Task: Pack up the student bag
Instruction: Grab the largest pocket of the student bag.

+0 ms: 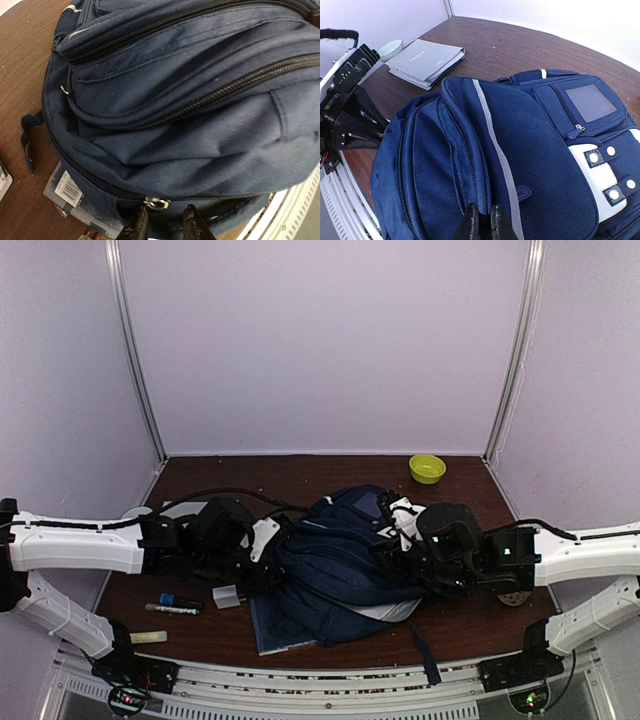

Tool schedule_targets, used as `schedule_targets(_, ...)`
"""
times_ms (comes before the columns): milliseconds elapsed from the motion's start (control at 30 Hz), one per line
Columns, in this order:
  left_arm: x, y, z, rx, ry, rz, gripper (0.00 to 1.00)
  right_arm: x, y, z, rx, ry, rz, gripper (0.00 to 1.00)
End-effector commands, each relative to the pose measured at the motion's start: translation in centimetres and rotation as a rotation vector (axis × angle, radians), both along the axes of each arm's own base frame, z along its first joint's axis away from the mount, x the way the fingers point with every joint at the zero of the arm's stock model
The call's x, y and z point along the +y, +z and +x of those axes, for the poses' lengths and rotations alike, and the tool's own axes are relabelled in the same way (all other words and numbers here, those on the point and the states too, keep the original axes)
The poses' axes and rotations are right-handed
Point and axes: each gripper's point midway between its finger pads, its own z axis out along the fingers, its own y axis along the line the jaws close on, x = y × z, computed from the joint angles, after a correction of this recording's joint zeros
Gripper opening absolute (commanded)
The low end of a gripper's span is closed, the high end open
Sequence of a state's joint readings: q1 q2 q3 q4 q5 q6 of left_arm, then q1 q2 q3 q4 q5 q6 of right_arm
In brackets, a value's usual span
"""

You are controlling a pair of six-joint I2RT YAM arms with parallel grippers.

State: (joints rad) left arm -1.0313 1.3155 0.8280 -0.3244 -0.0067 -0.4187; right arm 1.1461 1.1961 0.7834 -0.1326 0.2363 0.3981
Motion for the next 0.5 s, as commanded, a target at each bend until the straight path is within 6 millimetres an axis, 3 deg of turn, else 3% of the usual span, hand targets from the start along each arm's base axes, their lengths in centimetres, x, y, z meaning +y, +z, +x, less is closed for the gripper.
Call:
schedule_targets(0,-0.5,-0.1,1.2,-0.043,0.037,-0.006,0.26,0.5,3.4,1.0,-0.04,-0.045,0.095,0.0)
schedule_targets(300,-0.2,-1.7,1.8,-0.063,0.055,0.027,0.27,0.4,3.5,0.8,-0.036,-0.039,0.095,0.0)
schedule_targets(467,-1.2,-1.8,1.3,-0.078,0.001,-0.036,0.17,0.5,3.6,0.8,-0.032,-0.038,0.097,0.0)
